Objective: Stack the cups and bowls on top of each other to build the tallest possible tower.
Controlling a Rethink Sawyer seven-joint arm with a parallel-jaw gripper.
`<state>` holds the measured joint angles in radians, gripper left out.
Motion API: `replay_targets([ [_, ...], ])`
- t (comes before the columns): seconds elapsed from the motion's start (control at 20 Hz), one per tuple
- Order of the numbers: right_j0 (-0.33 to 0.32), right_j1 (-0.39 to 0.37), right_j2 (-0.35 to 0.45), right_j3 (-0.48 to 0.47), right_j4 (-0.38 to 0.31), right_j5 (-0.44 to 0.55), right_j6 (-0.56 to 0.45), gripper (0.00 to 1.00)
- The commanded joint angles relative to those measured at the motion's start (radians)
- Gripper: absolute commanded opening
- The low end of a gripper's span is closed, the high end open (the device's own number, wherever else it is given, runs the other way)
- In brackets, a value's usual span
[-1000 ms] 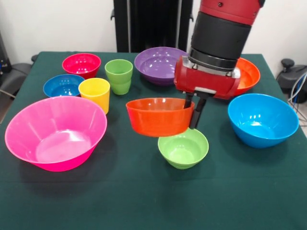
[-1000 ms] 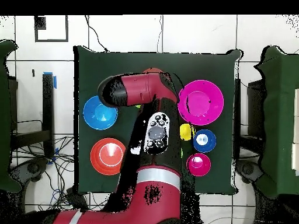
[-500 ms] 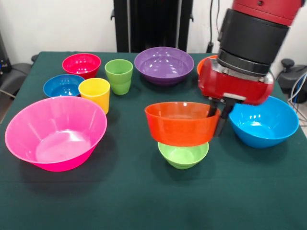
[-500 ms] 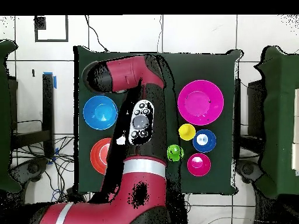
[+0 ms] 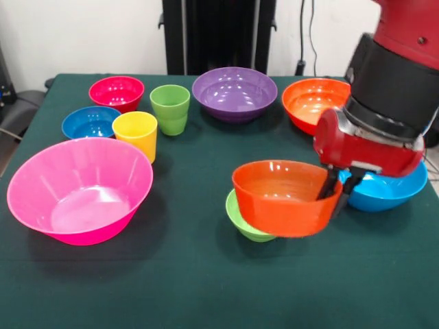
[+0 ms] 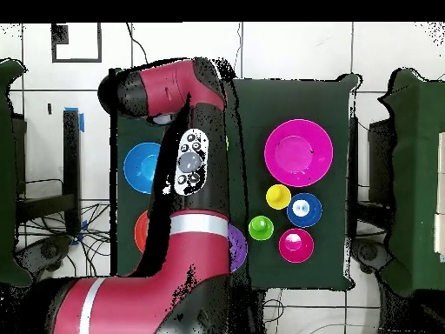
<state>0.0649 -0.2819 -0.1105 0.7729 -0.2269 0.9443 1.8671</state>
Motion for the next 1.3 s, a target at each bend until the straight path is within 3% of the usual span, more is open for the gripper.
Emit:
replay_targets([
  [0.05, 0.015, 0.189, 0.060, -0.309, -0.051, 0.295, -0.093, 0.00],
  [0.15, 0.015, 0.237, 0.054, -0.398, -0.058, 0.361, -0.107, 0.00],
  [0.6, -0.022, 0.330, 0.072, -0.528, -0.044, 0.404, -0.191, 0.00],
  [0.85, -0.037, 0.296, 0.067, -0.506, -0.011, 0.421, -0.240, 0.00],
  [1.3, -0.040, 0.279, 0.051, -0.555, 0.004, 0.480, -0.277, 0.00],
])
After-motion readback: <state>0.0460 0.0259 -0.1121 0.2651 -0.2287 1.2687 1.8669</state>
